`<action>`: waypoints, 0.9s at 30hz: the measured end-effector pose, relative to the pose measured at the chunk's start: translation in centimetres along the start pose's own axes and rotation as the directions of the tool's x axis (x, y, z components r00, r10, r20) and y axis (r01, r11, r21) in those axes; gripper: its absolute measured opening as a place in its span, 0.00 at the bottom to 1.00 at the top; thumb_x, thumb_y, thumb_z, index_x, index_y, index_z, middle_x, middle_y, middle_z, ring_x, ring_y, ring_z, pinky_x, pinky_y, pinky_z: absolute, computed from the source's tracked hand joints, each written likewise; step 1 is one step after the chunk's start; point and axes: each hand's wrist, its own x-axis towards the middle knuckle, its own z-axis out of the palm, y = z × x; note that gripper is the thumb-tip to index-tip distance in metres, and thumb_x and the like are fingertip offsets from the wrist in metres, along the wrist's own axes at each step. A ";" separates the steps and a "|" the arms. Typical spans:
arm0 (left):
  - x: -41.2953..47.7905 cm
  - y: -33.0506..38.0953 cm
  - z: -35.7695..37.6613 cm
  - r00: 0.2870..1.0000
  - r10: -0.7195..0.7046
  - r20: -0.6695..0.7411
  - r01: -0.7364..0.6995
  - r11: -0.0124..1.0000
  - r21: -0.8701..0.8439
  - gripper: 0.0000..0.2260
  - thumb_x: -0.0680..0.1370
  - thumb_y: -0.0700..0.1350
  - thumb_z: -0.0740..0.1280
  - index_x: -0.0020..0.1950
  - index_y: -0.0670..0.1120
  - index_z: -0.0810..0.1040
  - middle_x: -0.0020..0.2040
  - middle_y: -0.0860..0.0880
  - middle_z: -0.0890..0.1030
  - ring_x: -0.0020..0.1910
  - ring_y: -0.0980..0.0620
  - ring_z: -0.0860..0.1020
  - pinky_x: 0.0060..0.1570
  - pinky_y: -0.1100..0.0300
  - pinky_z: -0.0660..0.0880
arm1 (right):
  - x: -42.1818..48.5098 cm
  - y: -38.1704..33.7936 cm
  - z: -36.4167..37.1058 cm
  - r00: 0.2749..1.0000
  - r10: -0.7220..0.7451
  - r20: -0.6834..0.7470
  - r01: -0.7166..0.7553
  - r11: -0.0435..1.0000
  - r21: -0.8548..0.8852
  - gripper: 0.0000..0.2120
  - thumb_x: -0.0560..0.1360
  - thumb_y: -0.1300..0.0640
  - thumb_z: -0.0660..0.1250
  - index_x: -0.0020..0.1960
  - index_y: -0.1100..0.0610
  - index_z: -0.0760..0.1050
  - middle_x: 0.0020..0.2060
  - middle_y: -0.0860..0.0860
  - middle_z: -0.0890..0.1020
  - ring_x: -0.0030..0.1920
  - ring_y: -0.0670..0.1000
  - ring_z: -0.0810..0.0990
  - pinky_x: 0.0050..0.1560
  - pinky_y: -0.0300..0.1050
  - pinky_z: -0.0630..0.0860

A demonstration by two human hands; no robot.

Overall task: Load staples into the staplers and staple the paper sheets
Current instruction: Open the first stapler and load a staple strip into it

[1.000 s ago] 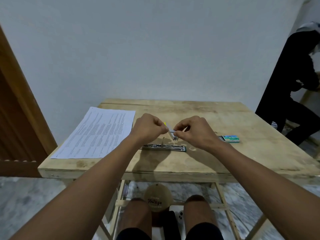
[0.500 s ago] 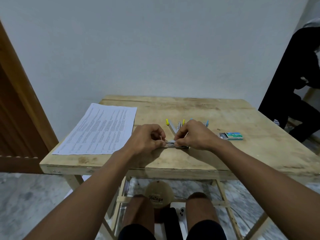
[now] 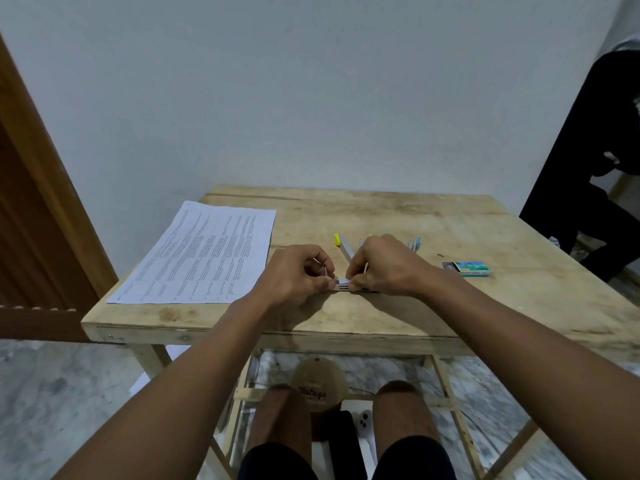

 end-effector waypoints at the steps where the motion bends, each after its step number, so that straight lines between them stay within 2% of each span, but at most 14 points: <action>1: 0.0 0.0 0.0 1.000 0.000 0.000 0.000 1.000 0.003 0.07 0.69 0.43 0.77 0.42 0.51 0.81 0.37 0.51 0.85 0.38 0.58 0.83 0.38 0.66 0.75 | 0.0 0.0 0.1 1.000 -0.003 0.001 0.003 1.000 -0.006 0.06 0.69 0.57 0.75 0.47 0.55 0.86 0.40 0.50 0.86 0.39 0.47 0.81 0.43 0.43 0.78; 5: -0.1 0.1 0.0 1.000 -0.004 0.003 0.004 1.000 0.010 0.06 0.70 0.43 0.76 0.44 0.49 0.81 0.38 0.51 0.85 0.39 0.57 0.83 0.40 0.66 0.77 | -0.2 0.2 0.1 1.000 -0.003 0.017 0.002 1.000 0.013 0.08 0.69 0.57 0.75 0.48 0.54 0.86 0.40 0.50 0.87 0.40 0.45 0.81 0.44 0.42 0.76; 10: -0.1 0.2 -0.1 1.000 -0.028 0.000 0.028 0.999 -0.023 0.11 0.70 0.40 0.76 0.49 0.47 0.78 0.38 0.51 0.85 0.37 0.65 0.82 0.34 0.76 0.71 | -0.6 0.5 -0.1 0.999 0.007 -0.042 -0.003 0.997 0.079 0.08 0.73 0.61 0.71 0.50 0.56 0.85 0.44 0.51 0.86 0.40 0.44 0.79 0.42 0.35 0.72; 13: 0.0 0.1 0.0 0.999 -0.041 -0.012 0.040 0.999 -0.032 0.15 0.70 0.40 0.77 0.52 0.47 0.75 0.37 0.53 0.85 0.37 0.66 0.81 0.32 0.78 0.70 | -0.6 0.1 0.0 0.999 -0.032 -0.027 0.035 0.995 0.093 0.09 0.73 0.62 0.69 0.50 0.54 0.85 0.43 0.49 0.85 0.43 0.45 0.79 0.46 0.39 0.74; 17: -0.1 0.1 0.0 0.999 -0.046 -0.022 0.045 0.999 -0.019 0.18 0.70 0.41 0.77 0.54 0.47 0.72 0.38 0.54 0.85 0.38 0.66 0.81 0.32 0.78 0.70 | -0.5 -0.4 0.5 0.998 -0.047 0.030 0.044 0.996 0.072 0.11 0.75 0.61 0.68 0.52 0.49 0.85 0.45 0.49 0.83 0.47 0.49 0.79 0.49 0.46 0.77; 21: -0.2 0.0 0.0 0.999 -0.047 -0.020 0.047 0.999 -0.012 0.18 0.71 0.41 0.76 0.55 0.47 0.71 0.39 0.53 0.86 0.40 0.66 0.81 0.35 0.74 0.71 | -0.9 -0.1 -0.1 0.999 -0.020 0.050 0.018 0.999 0.038 0.14 0.75 0.64 0.64 0.51 0.51 0.85 0.44 0.48 0.82 0.48 0.49 0.78 0.48 0.42 0.74; 24: -0.2 0.1 0.0 0.999 -0.046 -0.030 0.045 0.999 -0.012 0.17 0.70 0.41 0.77 0.53 0.47 0.72 0.39 0.53 0.85 0.39 0.67 0.80 0.34 0.76 0.70 | -1.6 1.0 -1.1 0.999 0.021 0.051 -0.021 1.000 0.006 0.16 0.72 0.66 0.62 0.48 0.51 0.86 0.46 0.49 0.84 0.49 0.51 0.80 0.51 0.46 0.77; 27: -0.2 0.1 0.0 0.999 -0.032 -0.031 0.032 0.999 0.010 0.13 0.70 0.40 0.77 0.48 0.47 0.75 0.38 0.52 0.85 0.41 0.63 0.82 0.38 0.70 0.72 | -2.2 1.9 -1.5 0.998 0.046 0.033 -0.047 0.998 0.035 0.13 0.72 0.65 0.64 0.47 0.53 0.86 0.40 0.44 0.83 0.46 0.46 0.81 0.50 0.43 0.78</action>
